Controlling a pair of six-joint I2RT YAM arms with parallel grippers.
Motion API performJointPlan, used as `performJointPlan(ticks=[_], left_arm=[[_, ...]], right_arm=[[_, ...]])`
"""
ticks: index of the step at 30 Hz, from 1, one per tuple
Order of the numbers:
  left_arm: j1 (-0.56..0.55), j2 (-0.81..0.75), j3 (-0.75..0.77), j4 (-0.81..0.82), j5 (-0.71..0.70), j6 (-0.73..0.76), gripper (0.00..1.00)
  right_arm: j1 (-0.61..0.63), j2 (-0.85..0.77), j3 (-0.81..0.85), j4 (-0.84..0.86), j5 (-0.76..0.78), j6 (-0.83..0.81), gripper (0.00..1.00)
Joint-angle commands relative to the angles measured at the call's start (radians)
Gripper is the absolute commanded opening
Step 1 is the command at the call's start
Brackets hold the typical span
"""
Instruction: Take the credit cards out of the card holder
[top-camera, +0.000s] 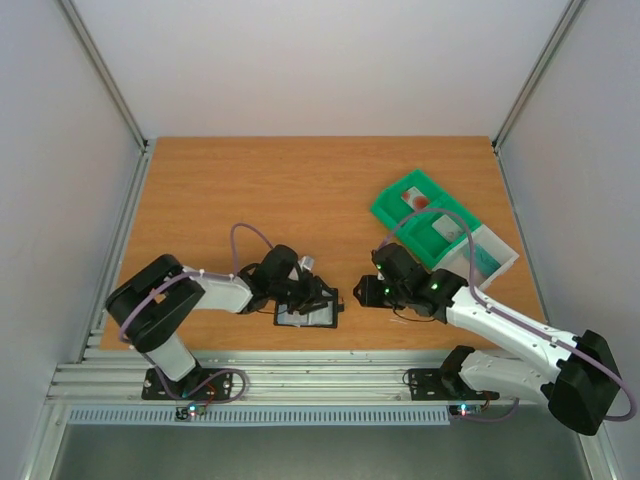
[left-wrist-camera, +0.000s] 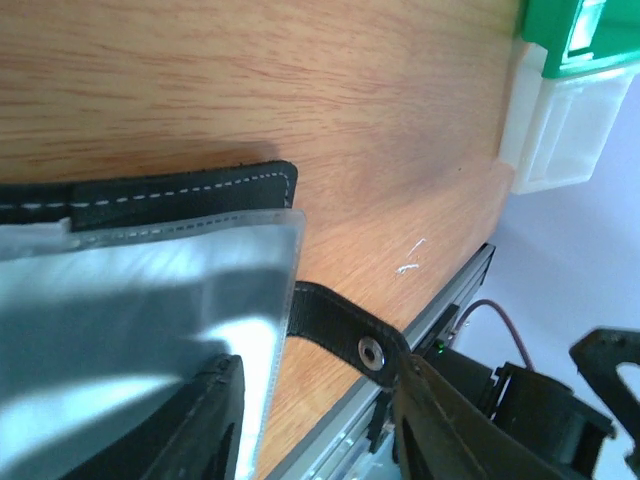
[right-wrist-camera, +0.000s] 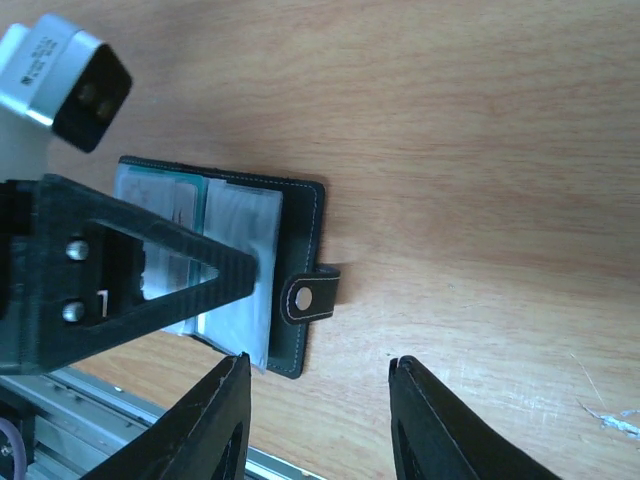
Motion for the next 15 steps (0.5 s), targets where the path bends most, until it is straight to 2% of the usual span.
performJointPlan(ticks=[1,3,9,15], left_arm=[[-0.009,0.056,0.035,0.127,0.048,-0.031,0.39],[-0.009,0.042,0.028,0.110,0.031,-0.027,0.37],[-0.003,-0.085,0.053,-0.093,-0.017,0.067,0.36],[0.052,-0.296,0.085,-0.377,-0.112,0.178,0.43]], right_arm=[[0.004,-0.024,-0.004,-0.019,-0.002,0.018,0.40],[0.004,-0.027,-0.004,-0.010,-0.020,0.025,0.40],[0.007,-0.023,-0.018,0.043,-0.066,0.068,0.40],[0.029,0.020,0.002,0.100,-0.111,0.085,0.39]])
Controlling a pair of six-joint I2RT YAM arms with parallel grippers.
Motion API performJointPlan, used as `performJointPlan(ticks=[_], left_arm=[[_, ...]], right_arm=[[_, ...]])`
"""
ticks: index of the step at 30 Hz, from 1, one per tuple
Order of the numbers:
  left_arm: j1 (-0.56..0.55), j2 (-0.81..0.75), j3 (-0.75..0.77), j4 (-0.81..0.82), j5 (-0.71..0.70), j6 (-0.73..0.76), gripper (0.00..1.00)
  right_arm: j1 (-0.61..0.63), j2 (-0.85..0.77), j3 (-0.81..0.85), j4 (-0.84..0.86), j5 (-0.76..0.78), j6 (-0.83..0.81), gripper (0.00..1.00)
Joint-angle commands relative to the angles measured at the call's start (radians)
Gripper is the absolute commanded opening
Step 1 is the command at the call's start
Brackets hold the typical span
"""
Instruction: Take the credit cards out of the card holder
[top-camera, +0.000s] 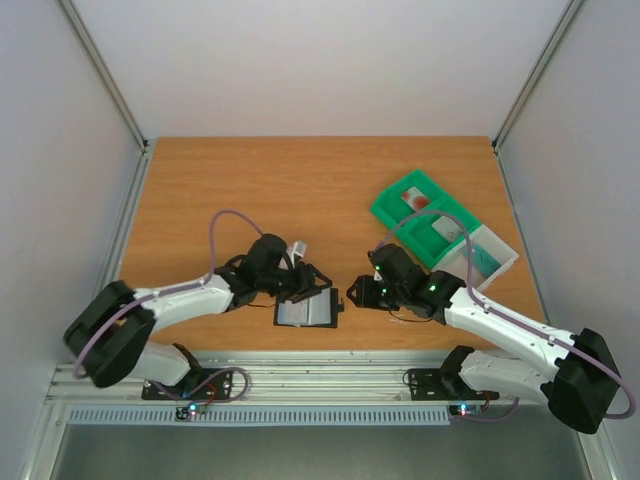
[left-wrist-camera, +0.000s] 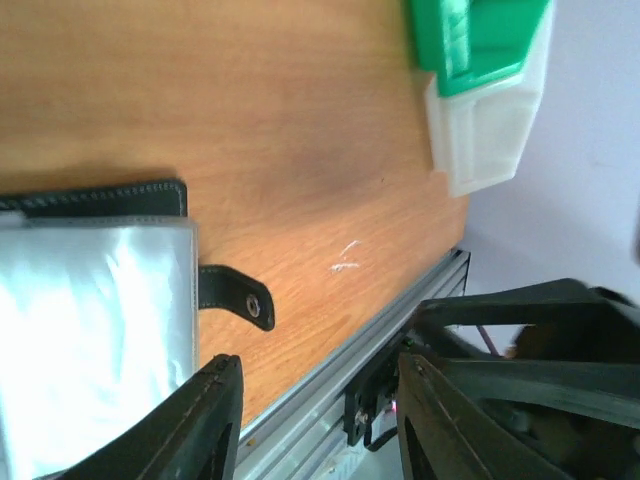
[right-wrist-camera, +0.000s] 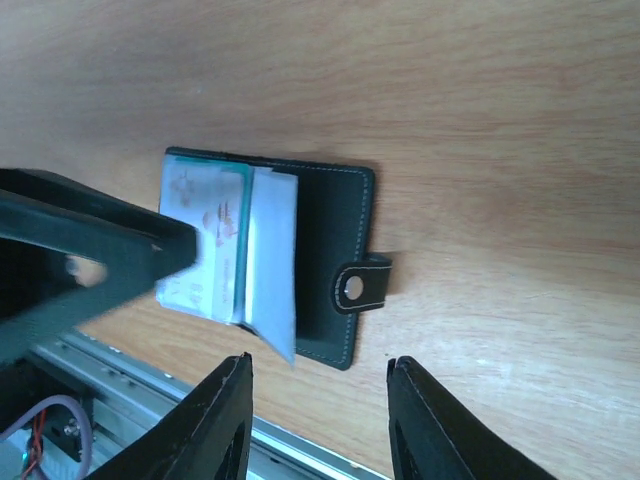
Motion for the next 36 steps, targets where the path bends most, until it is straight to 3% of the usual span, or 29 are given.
performJointPlan(ticks=[1,8,18,26,36], left_arm=[[0.059,-0.163,0.045,-0.259,-0.095,0.123,0.44],[0.174,-0.366,0.057,-0.589,-0.240,0.270,0.48],[0.212,-0.478,-0.069,-0.658,-0.239,0.264,0.51],[0.211,-0.488,-0.162,-0.569,-0.178,0.265,0.47],[0.205,-0.495,-0.270,-0.393,-0.041,0.196,0.37]], right_arm=[[0.034,0.040,0.031,0.056,-0.036,0.031,0.39],[0.120,0.136,0.080,0.142,-0.039,0.061,0.39],[0.178,0.356,0.161,0.241,-0.057,0.057,0.38],[0.172,0.509,0.172,0.253,-0.052,0.034,0.36],[0.126,0.487,0.077,0.216,0.001,0.019,0.33]])
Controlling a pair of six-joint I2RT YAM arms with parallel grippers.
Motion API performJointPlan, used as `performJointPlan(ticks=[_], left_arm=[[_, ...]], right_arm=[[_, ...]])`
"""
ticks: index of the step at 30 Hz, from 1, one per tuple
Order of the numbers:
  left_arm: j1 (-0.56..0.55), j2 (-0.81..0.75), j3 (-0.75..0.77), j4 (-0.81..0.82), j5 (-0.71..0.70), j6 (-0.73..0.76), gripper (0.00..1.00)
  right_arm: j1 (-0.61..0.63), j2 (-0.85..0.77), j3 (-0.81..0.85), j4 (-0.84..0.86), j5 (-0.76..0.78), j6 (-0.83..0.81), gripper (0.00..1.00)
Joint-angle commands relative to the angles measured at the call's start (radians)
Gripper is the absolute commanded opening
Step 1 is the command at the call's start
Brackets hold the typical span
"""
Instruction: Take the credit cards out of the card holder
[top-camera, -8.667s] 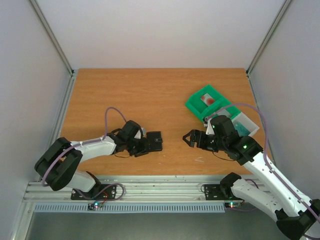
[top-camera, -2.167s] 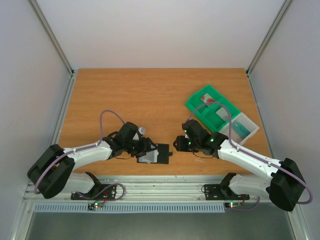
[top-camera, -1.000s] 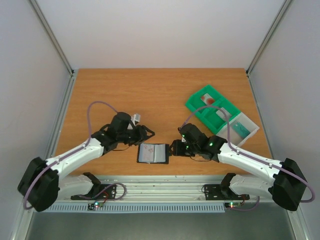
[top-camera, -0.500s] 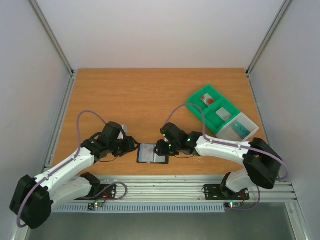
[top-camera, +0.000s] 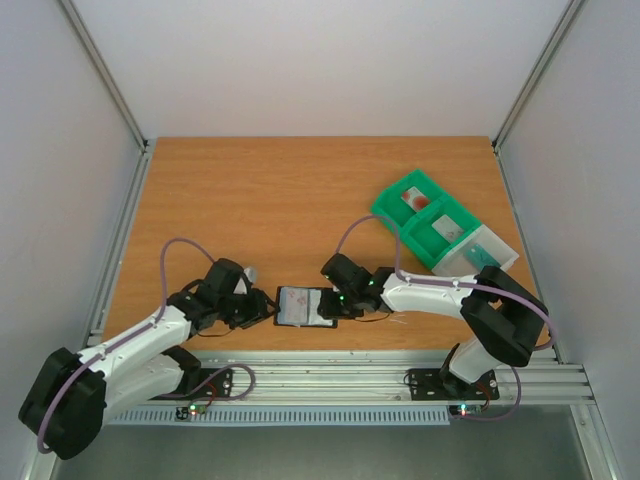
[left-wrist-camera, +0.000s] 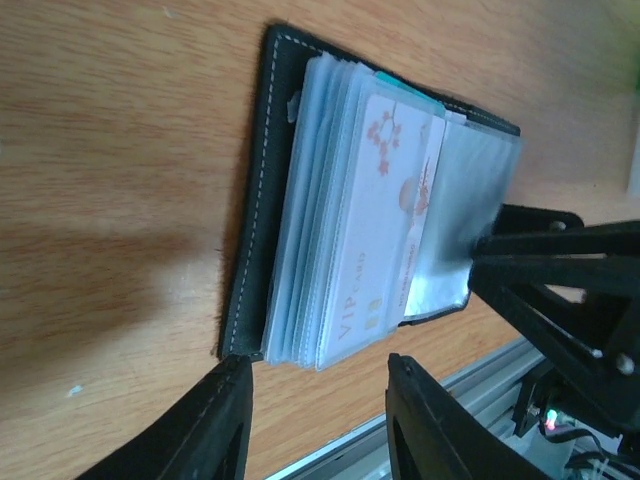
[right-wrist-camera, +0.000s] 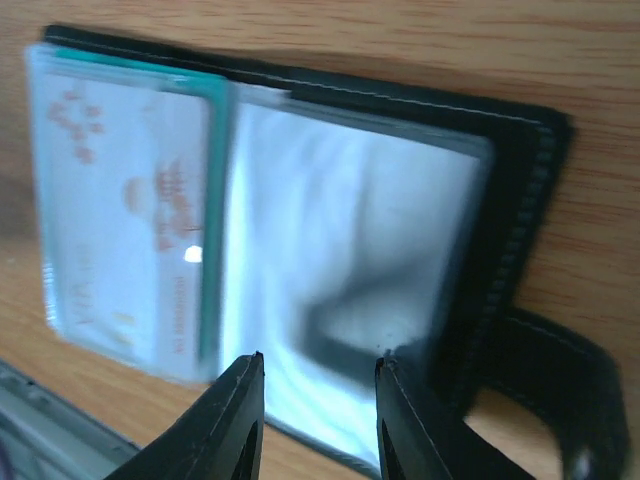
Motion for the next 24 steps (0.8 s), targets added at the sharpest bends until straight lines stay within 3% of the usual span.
performJointPlan(ticks=[1,9,19,24], left_arm=[[-0.003,-0.022,-0.050,0.156,0.086,-0.038,0.36],[-0.014,-0.014,-0.046,0.171,0.119,-0.006,0.34],[-0.027,0.033,0.010,0.196,0.119,0.045,0.30],[-0.028,0.125,0.029,0.226,0.128,0.094,0.12]], right_arm=[[-0.030,-0.021,-0.036,-0.028,0.037,-0.014,0.33],[-0.030,-0.035,-0.045,-0.040,0.055,0.005,0.33],[-0.029,-0.058,-0.035,0.109,-0.057,0.053,0.34],[-0.025,-0.016,0.008,0.093,-0.085,0.043,0.34]])
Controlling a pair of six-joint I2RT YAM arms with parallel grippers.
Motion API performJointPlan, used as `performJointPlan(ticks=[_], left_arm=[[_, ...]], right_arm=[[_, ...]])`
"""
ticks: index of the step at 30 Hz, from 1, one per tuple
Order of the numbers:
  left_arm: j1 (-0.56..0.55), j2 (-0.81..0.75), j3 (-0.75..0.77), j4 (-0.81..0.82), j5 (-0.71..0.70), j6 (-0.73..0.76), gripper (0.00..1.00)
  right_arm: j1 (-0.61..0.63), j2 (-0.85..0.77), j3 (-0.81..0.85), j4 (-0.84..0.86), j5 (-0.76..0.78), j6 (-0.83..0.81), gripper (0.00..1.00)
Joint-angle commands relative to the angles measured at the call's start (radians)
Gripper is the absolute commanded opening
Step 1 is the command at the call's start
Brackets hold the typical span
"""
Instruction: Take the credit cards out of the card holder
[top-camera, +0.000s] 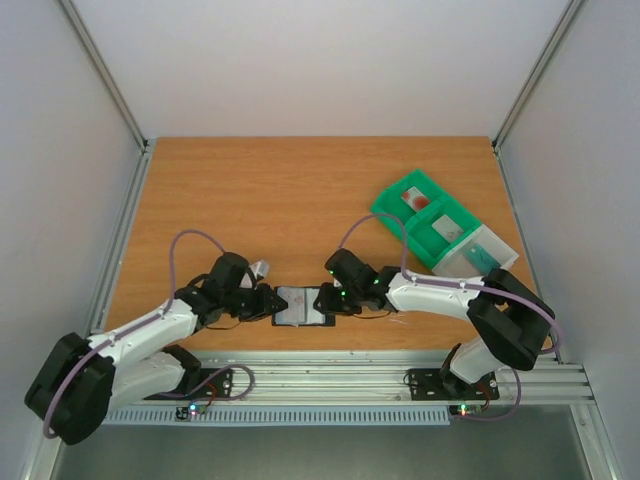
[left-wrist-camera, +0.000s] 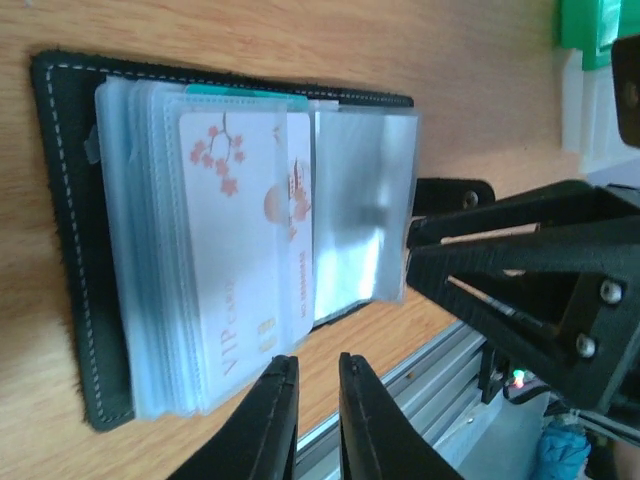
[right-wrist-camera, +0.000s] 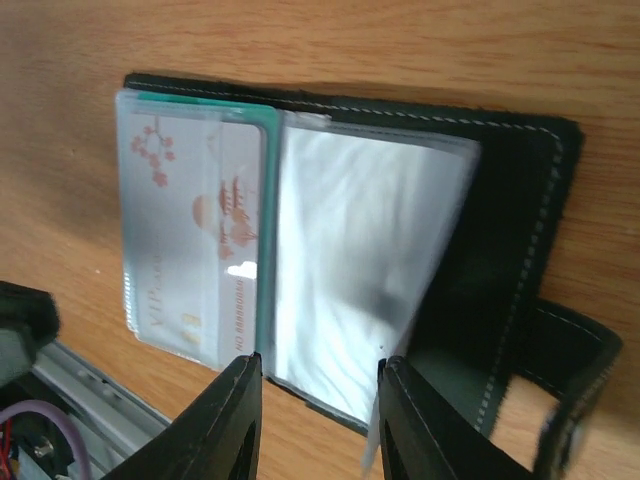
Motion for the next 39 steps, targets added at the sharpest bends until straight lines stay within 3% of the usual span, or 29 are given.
performJointPlan(ticks=[1,6,12,18,28,39], left_arm=[[-0.006,0.085,0.016,0.095,0.026,0.050,0.09],[-0.010,0.176,0.012,0.097,-0.019,0.078,0.03],[-0.011,0.180,0.013,0.079,-0.024,0.081,0.04],[-0.011,0.127,0.020,0.032,-0.062,0.060,0.07],[-0.012,0.173,-0.015,0.047,-0.074,0.082,0.02],[-0.012,0.180,-0.023,0.026,-0.120,0.080,0.01]], right_arm=[[0.006,0.031,0.058,0.012,-0.033,0.004,0.34],[0.012,0.003,0.071,-0.016,-0.009,0.035,0.34],[0.021,-0.058,0.094,-0.067,0.046,0.015,0.34],[0.023,0.020,0.126,-0.023,-0.014,0.015,0.34],[0.023,0.149,0.100,0.102,-0.062,0.047,0.34],[0.022,0.199,0.103,0.118,-0.065,0.029,0.29]])
